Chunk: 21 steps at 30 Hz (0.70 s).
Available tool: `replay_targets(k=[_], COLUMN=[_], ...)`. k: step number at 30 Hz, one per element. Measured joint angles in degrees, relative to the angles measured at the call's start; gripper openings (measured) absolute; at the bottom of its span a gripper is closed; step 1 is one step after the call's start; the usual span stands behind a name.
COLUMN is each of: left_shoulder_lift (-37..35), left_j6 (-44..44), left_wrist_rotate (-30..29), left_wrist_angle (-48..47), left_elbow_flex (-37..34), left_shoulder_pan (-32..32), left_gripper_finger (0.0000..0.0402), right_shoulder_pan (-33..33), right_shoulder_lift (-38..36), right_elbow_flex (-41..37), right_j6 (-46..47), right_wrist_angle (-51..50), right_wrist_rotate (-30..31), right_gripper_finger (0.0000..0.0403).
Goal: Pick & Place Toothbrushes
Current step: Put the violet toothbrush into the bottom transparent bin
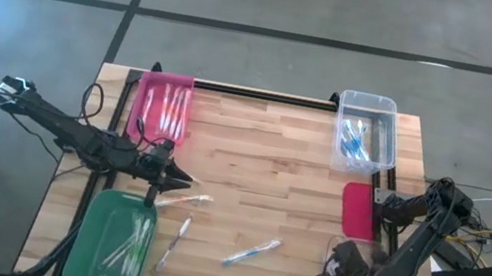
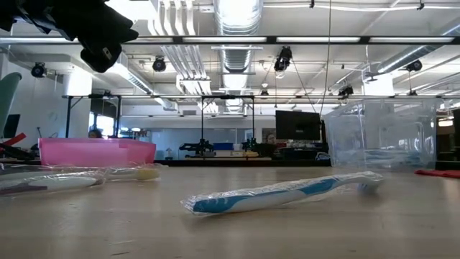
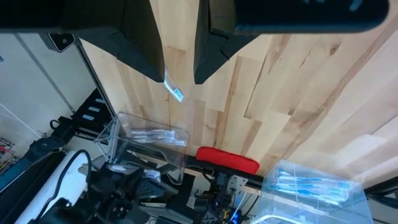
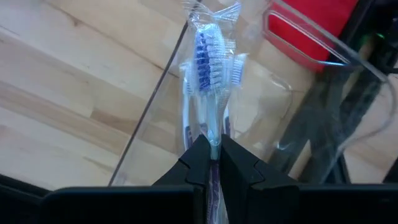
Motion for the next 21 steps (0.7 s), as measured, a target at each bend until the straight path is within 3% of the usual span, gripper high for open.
replay_targets(k=[21], left_shoulder_lift=[0.0], left_j6=[-0.02], left_wrist_rotate=[-0.02], left_wrist_angle=[-0.01], left_elbow_flex=[0.0], left_shoulder_pan=[0.0], left_gripper_finger=[0.0092], right_shoulder_pan=[0.07], right_shoulder_lift=[-0.11], right_elbow_flex=[-13.28], right_j6=[-1.64], right_wrist_angle=[12.7], right_wrist_rotate=[-5.16], right_gripper_finger=[0.0018])
